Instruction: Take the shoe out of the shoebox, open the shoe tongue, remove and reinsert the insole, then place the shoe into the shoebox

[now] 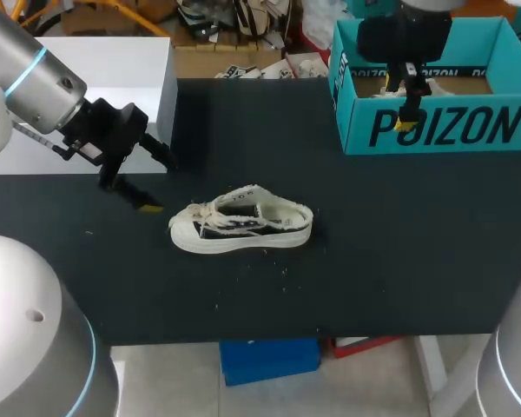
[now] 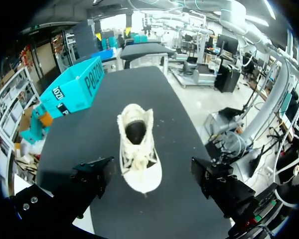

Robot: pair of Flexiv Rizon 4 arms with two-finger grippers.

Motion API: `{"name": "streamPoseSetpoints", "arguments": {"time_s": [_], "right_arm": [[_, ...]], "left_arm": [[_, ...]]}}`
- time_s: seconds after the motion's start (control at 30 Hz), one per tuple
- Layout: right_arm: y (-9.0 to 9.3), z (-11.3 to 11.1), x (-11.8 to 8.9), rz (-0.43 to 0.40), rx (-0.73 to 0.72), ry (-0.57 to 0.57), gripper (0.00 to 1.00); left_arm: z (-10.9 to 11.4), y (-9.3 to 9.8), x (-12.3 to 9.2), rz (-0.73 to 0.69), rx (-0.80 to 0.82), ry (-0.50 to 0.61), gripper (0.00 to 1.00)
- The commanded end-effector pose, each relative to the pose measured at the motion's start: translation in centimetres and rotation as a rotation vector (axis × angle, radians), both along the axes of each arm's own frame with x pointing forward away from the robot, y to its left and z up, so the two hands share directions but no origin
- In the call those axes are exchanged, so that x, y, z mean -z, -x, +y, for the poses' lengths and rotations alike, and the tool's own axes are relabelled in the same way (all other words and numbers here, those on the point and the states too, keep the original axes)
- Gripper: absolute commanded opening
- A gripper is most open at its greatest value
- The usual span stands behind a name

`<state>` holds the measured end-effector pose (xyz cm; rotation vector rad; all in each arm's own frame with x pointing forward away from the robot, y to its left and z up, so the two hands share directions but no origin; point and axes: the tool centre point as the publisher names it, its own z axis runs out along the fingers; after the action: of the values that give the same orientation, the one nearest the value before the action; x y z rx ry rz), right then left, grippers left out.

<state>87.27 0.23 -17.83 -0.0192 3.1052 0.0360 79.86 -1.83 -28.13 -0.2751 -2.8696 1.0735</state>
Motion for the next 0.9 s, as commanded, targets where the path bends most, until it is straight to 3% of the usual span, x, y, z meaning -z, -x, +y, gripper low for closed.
{"name": "streamPoseSetpoints", "arguments": {"time_s": [0.03, 0.27, 0.7, 0.9], "right_arm": [[0.9, 0.3, 2.6, -0.064, -0.051, -0.108, 1.00], [1.7, 3.9, 5.3, -0.097, -0.075, -0.160, 1.00], [1.7, 3.9, 5.3, -0.097, -0.075, -0.160, 1.00], [2.3, 5.8, 7.7, -0.073, -0.066, -0.365, 1.00]], "left_arm": [[0.0, 0.0, 0.2, -0.003, 0.000, 0.001, 1.00], [0.0, 0.0, 0.2, -0.003, 0.000, 0.001, 1.00], [0.0, 0.0, 0.2, -0.003, 0.000, 0.001, 1.00], [0.0, 0.0, 0.2, -0.003, 0.000, 0.001, 1.00]]}}
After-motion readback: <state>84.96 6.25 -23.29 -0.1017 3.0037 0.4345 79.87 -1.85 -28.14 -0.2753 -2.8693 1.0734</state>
